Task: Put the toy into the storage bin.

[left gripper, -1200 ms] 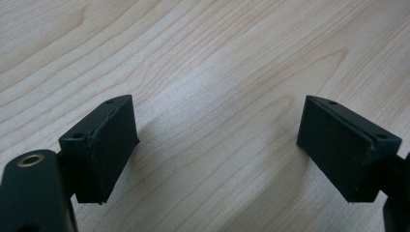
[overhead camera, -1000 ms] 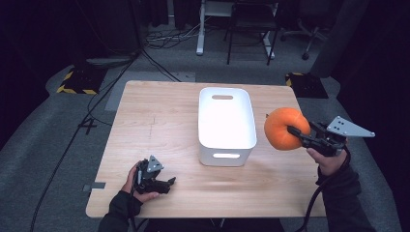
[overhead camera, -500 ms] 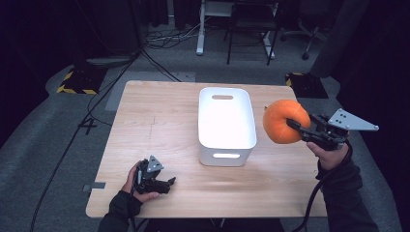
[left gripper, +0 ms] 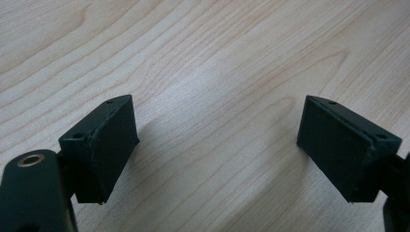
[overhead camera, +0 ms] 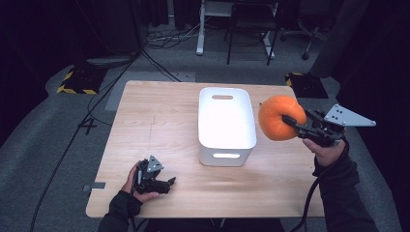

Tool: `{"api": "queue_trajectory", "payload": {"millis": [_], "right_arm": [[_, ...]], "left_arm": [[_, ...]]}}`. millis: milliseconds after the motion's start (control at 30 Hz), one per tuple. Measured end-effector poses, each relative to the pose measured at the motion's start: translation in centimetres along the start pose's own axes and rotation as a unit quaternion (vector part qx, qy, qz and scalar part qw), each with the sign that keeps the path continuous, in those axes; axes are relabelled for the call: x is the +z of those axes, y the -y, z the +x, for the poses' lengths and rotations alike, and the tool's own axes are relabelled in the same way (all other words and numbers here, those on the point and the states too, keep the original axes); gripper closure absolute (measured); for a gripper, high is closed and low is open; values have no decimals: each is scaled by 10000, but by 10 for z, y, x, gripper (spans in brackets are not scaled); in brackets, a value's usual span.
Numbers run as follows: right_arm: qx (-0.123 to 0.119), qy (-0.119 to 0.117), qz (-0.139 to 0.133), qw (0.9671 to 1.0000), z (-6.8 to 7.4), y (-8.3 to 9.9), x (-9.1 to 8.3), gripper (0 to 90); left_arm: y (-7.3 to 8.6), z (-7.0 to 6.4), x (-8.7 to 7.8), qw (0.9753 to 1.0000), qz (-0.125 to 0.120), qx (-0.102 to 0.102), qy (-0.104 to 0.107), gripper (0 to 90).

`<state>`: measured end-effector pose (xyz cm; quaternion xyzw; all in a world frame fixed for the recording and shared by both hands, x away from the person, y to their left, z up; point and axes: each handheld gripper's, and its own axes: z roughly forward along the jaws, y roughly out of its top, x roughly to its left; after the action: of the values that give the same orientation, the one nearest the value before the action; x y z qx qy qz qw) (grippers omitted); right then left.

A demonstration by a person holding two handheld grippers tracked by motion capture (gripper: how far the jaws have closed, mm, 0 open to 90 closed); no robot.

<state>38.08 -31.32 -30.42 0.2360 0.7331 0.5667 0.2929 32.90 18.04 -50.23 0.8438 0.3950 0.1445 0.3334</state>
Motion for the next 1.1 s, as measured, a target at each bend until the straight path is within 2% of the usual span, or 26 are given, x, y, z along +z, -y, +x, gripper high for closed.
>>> {"api": "queue_trajectory", "payload": {"millis": [633, 1100], "right_arm": [[-51, -184, -141, 9997, 14, -14, 15, 526], [-105, -407, -210, 9989, 28, -24, 30, 525]], "left_arm": [[0, 0, 0, 10000, 0, 2, 1, 145], [0, 0, 0, 10000, 2, 2, 14, 145]]}}
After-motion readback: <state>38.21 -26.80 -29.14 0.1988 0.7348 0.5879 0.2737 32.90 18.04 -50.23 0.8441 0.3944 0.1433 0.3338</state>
